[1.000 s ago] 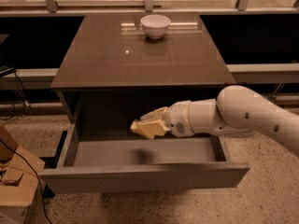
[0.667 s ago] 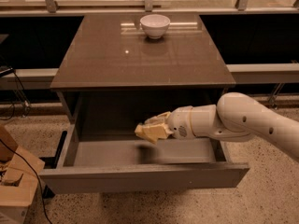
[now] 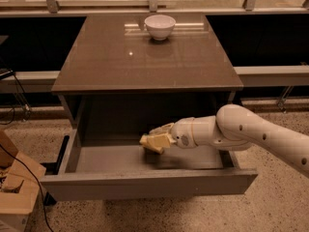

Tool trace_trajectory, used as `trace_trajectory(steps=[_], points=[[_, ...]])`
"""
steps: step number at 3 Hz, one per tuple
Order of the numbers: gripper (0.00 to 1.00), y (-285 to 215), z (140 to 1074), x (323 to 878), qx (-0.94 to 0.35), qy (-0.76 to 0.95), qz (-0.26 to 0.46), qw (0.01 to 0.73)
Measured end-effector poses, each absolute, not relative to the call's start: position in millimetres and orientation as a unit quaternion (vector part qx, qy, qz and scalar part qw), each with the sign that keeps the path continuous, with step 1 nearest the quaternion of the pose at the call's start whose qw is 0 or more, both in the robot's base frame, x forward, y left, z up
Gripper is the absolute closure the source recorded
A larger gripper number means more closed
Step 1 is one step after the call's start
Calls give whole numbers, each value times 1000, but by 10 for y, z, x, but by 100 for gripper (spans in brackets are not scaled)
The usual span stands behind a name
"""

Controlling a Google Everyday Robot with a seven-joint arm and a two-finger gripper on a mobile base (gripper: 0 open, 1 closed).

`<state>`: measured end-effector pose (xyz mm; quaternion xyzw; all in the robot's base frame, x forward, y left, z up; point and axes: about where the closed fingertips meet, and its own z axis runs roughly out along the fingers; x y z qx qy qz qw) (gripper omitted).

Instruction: Place sponge into top drawer

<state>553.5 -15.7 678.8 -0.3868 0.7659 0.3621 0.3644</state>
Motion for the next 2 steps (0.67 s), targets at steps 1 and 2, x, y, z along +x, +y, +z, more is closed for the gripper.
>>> trace_trajectory(steps=[1,2], points=[[73,-136,6676,5619,-381,772,352,366],[50,-130,6677,5618,-381,772,352,366]])
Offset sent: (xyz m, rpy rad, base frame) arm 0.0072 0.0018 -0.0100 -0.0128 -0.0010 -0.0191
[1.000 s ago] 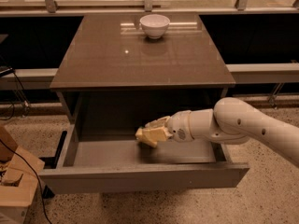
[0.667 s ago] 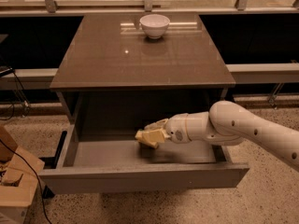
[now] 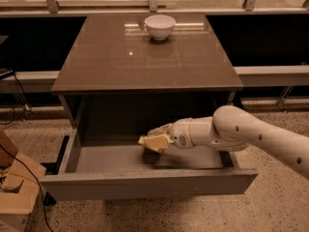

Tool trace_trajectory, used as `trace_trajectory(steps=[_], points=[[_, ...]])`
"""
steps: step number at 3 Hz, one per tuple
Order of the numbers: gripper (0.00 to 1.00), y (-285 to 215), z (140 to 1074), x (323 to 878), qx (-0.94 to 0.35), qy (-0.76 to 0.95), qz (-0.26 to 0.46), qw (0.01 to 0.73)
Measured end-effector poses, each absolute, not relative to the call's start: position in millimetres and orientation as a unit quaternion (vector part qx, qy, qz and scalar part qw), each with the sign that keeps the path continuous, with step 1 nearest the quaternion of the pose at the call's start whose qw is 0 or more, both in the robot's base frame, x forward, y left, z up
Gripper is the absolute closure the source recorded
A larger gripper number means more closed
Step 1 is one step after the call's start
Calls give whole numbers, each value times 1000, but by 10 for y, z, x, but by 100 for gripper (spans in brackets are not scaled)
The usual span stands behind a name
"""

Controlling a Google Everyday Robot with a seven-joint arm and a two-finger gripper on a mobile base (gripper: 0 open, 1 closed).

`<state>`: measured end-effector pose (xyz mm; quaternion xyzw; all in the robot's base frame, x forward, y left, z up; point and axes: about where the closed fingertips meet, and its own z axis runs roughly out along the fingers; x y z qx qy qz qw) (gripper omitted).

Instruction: Place sponge into top drawer

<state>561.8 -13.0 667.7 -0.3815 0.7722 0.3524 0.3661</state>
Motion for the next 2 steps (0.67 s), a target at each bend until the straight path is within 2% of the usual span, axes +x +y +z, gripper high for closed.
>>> trace_trajectory(steps=[2], points=[[4,-90,6671,5609,-384,771,355,365]])
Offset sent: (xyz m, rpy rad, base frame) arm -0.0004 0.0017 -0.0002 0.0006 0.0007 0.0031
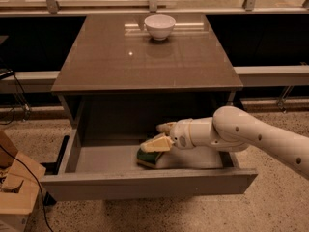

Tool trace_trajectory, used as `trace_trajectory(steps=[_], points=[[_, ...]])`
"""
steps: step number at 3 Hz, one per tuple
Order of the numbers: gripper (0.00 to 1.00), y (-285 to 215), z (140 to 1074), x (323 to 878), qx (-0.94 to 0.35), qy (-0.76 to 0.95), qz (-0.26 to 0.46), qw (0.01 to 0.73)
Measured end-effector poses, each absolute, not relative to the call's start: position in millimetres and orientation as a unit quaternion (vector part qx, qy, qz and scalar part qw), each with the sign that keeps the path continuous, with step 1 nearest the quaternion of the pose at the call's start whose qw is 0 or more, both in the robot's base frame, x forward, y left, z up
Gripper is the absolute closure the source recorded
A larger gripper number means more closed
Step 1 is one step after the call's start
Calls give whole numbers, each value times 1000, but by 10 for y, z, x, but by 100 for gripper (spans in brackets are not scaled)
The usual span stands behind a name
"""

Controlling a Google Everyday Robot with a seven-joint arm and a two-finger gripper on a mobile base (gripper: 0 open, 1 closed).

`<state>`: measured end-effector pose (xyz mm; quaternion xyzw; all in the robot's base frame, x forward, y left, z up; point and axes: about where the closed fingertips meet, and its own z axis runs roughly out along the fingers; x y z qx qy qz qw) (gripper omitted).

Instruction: Place sponge into top drawer

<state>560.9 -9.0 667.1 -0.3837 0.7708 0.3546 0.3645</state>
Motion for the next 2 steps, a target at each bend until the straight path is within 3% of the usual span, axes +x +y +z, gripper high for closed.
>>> trace_trajectory(steps=[2], points=[[0,-80,6670,5606,-384,770,355,364]])
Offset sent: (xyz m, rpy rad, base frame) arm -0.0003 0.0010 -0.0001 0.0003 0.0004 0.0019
